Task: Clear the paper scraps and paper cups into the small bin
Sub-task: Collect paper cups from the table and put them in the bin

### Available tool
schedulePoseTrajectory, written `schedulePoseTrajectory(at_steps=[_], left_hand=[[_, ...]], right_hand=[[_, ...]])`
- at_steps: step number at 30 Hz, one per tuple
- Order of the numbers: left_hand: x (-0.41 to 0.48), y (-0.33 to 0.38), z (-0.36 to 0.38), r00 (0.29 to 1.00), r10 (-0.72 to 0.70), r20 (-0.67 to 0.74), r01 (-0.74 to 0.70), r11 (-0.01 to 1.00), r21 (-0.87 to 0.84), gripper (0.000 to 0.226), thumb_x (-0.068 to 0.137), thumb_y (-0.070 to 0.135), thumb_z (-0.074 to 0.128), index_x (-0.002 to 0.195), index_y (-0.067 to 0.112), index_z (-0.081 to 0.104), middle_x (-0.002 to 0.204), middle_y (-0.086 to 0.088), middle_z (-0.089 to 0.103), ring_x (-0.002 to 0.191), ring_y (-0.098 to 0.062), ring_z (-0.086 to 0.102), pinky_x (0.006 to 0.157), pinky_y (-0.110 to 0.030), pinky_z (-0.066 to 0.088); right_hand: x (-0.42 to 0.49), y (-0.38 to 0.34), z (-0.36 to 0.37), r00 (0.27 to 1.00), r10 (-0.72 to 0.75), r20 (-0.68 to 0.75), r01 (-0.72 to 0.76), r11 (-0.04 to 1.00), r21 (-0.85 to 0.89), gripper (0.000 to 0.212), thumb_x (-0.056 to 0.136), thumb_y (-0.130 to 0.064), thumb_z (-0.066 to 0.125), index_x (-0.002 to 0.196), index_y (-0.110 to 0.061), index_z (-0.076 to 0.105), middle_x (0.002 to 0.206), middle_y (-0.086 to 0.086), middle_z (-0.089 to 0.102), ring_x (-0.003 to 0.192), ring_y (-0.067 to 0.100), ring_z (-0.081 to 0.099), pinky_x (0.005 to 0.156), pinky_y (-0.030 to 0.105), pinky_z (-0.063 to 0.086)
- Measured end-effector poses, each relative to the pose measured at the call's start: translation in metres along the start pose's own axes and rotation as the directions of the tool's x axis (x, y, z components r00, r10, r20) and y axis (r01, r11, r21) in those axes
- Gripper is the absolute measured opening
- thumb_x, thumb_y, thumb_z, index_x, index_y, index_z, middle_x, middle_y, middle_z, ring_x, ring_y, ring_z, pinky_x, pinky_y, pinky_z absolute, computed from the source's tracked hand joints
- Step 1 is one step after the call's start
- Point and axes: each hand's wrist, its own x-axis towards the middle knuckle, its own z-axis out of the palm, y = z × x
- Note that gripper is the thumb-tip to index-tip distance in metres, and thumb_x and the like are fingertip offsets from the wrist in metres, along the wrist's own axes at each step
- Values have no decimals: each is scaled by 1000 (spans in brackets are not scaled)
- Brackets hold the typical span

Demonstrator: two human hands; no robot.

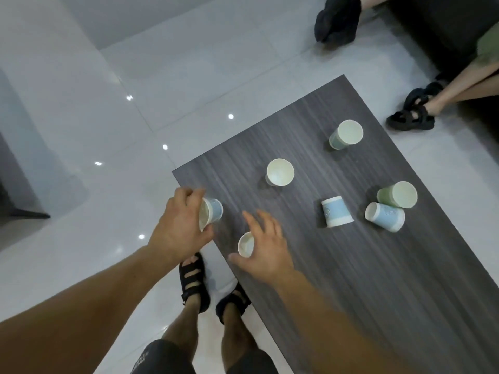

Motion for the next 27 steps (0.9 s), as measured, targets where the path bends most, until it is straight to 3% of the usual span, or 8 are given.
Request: schedulePoseTrajectory(at_steps=[3,6,10,19,23,27], left_hand=[[-11,-11,5,999,-31,19,30,999,39,75,75,28,72,140,17,36,133,-9,37,112,-29,45,85,-39,46],[-17,-14,12,998,-13,54,10,998,67,77,77,29,70,142,20,32,133,-6,39,114,-27,41,84,-38,46],[-23,-2,11,996,7,87,-13,998,68,77,77,31,69,144,17,32,133,-6,39,118,-27,38,85,-38,45],[-31,88,-70,971,218,101,-230,964,131,85,80,35,65,150,16,19,139,-5,36,124,-26,36,95,-36,41],[-30,131,-109,917,386,103,-398,902,164,83,79,38,66,146,24,19,137,-1,37,121,-23,36,90,-36,45],[-37,183,-148,788,599,144,-616,764,193,72,80,39,66,141,24,31,139,0,35,120,-22,38,89,-30,44]], right_hand=[[0,-2,31,992,32,118,-3,972,-233,95,79,-45,71,149,-40,6,160,-2,-3,147,28,-11,112,61,23],[-1,2,44,993,75,96,-47,962,-267,75,88,-26,62,148,-35,19,158,3,8,146,29,1,111,54,27],[-8,4,29,997,57,-60,-66,984,-167,59,83,-22,60,138,-27,41,139,3,38,127,25,35,101,42,39],[-66,-24,-81,942,165,-293,-158,986,46,66,83,-28,62,143,-21,36,139,2,39,124,25,38,102,38,40],[-111,-36,-115,880,269,-391,-230,963,143,64,84,-30,62,142,-19,36,138,0,39,126,22,37,102,33,37],[-173,-46,-147,744,419,-521,-313,907,281,58,84,-33,61,137,-23,41,134,-3,41,121,21,42,98,30,38]])
